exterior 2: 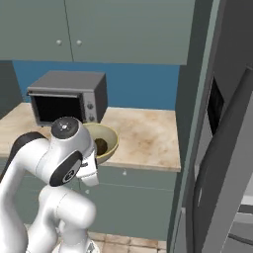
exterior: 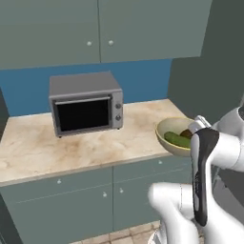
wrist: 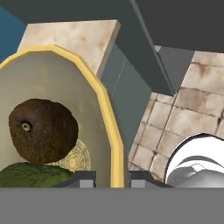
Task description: Place the bowl with the cucumber and avocado on the top shelf of the fridge. Place the bowl with the chicken drumsticks on the second highest shelf of the fridge.
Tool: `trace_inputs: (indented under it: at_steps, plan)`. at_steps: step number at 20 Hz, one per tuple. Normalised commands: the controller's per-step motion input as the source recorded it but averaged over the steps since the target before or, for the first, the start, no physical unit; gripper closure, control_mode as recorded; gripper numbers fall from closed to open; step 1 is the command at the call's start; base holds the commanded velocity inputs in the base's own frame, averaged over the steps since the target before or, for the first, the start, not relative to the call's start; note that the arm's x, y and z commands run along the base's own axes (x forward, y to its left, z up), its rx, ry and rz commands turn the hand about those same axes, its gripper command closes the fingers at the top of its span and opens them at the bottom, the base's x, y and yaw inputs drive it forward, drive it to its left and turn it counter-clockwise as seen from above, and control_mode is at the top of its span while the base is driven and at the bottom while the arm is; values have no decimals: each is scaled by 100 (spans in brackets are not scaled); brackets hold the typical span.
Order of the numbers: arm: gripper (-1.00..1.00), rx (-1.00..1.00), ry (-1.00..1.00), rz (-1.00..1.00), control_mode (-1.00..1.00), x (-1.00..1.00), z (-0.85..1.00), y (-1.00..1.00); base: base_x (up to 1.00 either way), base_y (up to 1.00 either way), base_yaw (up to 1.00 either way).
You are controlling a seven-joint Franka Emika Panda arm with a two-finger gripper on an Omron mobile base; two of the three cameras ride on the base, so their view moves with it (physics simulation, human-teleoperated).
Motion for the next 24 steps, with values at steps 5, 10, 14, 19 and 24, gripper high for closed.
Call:
trace_inputs:
  at_steps: [5, 10, 14, 19, 24]
  plan:
    - [100, 0, 0, 0, 100, 0, 0, 0, -100, -39, 0]
    - [100, 0, 0, 0, 100, 0, 0, 0, -100, -84, -8]
    - [100, 0, 0, 0, 100, 0, 0, 0, -85, -100, -17]
    - [100, 0, 0, 0, 100, 0, 0, 0, -27, -100, -13]
    - [100, 0, 0, 0, 100, 0, 0, 0, 58, -95, -1]
